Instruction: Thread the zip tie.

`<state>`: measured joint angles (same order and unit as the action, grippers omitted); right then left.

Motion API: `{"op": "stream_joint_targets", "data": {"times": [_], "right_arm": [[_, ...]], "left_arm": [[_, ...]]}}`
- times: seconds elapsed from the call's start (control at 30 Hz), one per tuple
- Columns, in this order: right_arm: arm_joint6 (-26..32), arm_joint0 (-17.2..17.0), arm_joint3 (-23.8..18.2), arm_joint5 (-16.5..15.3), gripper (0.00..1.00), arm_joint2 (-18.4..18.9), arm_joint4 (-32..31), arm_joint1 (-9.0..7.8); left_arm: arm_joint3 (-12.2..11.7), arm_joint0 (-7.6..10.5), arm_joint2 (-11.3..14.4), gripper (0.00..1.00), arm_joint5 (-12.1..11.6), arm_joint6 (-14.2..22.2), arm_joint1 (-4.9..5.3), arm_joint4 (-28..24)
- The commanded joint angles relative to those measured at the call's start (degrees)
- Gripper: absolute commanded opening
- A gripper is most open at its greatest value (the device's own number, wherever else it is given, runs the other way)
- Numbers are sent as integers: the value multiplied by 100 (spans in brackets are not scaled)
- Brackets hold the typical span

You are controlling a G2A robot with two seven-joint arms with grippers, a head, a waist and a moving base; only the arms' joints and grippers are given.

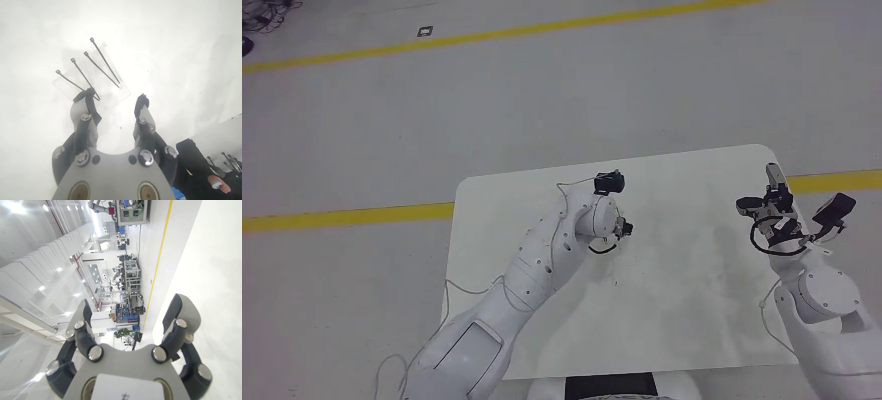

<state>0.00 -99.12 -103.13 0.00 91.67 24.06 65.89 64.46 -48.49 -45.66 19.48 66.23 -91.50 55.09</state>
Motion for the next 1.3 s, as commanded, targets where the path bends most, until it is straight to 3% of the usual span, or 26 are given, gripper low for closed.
{"op": "stream_joint_targets", "data": {"times": [0.0, 0.17, 0.53, 0.9, 1.27], "right_arm": [[0, 0, 0, 0, 100, 0, 0, 0], [0, 0, 0, 0, 100, 0, 0, 0], [0, 0, 0, 0, 100, 0, 0, 0], [0, 0, 0, 0, 100, 0, 0, 0], [0, 0, 0, 0, 100, 0, 0, 0]], "left_arm": [[-22, -17, -31, 33, 0, 17, -42, 150], [-94, -89, -154, 33, 0, 85, -160, 493], [-316, -158, -409, 20, 0, 111, -433, 1033], [-434, -356, -732, 18, 0, 149, -742, 1958], [-639, -473, -1062, 18, 0, 128, -1055, 2511]]}}
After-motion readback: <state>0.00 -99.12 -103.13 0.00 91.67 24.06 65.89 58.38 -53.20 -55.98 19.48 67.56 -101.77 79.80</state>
